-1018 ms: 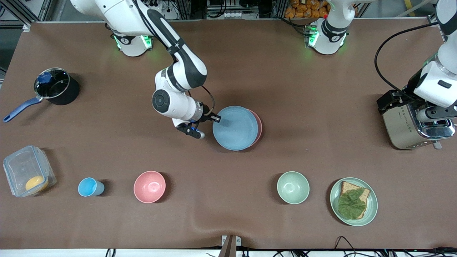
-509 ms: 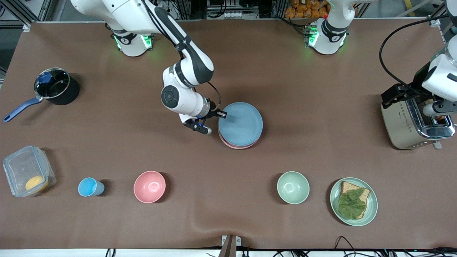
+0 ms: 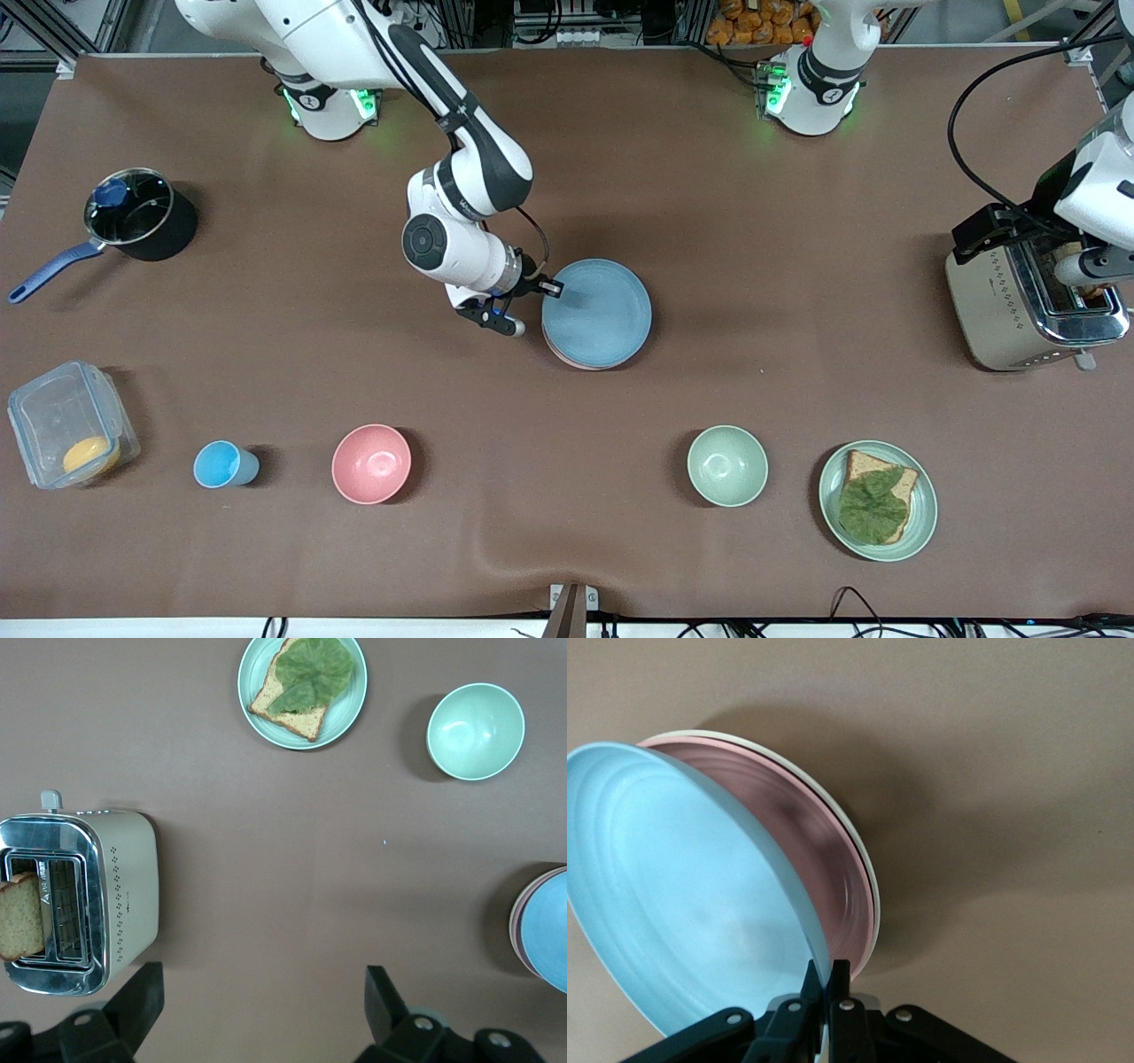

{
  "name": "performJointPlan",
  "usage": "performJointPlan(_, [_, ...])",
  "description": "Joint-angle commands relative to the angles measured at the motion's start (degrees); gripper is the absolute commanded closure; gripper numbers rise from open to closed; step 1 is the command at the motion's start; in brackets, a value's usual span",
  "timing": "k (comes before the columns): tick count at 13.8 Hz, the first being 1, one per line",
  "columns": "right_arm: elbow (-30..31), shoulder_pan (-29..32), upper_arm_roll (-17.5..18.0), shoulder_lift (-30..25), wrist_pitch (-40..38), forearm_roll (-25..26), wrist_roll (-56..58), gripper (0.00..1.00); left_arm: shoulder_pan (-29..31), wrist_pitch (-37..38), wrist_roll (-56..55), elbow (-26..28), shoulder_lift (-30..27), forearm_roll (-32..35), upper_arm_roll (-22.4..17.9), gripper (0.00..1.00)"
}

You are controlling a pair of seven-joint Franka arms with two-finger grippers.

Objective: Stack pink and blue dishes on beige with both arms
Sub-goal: 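Lower the blue plate onto the pink plate and open the right gripper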

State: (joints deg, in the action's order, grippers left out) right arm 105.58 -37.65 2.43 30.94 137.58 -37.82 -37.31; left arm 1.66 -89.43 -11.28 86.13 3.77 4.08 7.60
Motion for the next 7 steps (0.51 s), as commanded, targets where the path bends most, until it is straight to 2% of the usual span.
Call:
performJointPlan(1, [-0.1,-1.6,-0.6,0.6,0.8,-1.3,-0.3,0.90,0.3,0.6,1.6,1.1,-1.4,-1.2,-0.4,0.00])
performJointPlan(3, [-0.3,-1.6,-0.6,1.0,0.7,-1.3,-0.3,0.36,0.3,0.6,1.6,1.0,-1.5,-1.2,0.0,0.00])
performJointPlan(4, [-0.4,-1.6,-0.6,0.9,0.6,-1.3,-0.3,0.01,0.3,0.5,1.6,0.8,-1.4,-1.2,0.0,0.00])
performJointPlan(7, [-0.7,-0.6,-0.8,-0.7,-0.5,-1.2,0.0,0.00,0.4,0.6,1.6,0.9,-1.5,-1.2,0.0,0.00])
